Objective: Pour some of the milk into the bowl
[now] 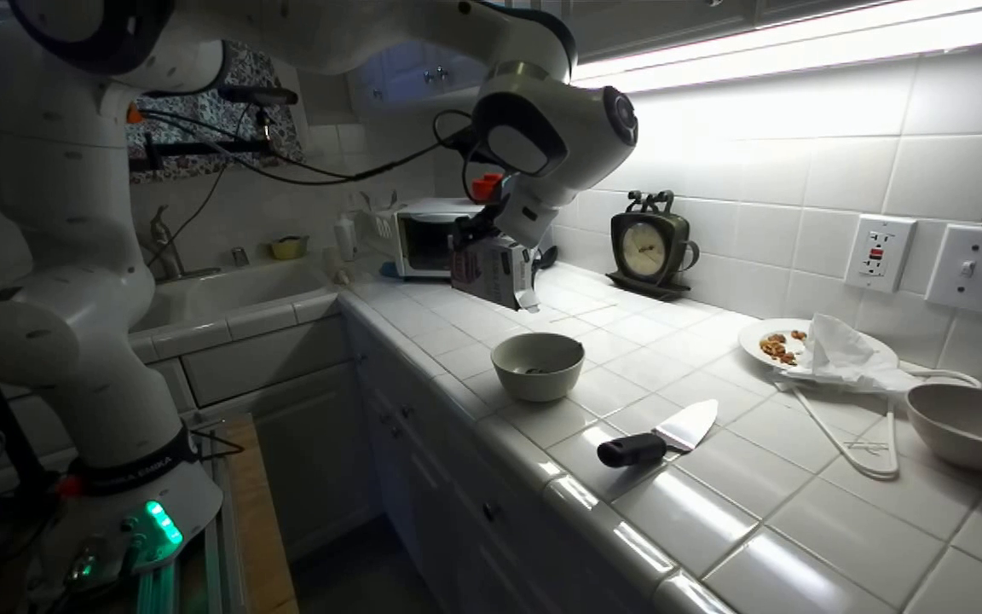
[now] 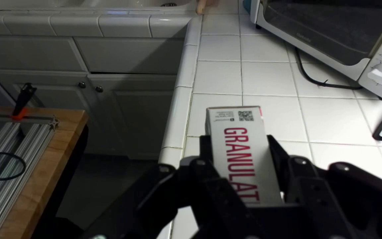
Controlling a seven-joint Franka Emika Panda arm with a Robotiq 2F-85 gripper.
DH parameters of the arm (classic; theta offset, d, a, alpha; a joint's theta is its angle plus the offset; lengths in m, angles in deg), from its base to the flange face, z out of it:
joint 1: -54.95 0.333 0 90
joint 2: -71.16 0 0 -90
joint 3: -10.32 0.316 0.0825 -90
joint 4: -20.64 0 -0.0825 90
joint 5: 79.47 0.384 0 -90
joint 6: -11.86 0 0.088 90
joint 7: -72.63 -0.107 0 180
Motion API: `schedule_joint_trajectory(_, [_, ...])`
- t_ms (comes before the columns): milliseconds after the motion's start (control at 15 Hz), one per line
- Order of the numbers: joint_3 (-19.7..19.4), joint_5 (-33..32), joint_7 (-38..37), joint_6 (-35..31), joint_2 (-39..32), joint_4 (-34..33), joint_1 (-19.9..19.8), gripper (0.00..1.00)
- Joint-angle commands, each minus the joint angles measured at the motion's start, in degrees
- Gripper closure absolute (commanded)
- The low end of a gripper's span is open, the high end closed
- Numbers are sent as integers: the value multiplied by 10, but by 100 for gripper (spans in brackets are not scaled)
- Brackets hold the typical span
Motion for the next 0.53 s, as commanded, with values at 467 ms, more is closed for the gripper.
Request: schedule_joint_trajectory(467, [-6, 52, 25, 84, -45, -57, -20, 84])
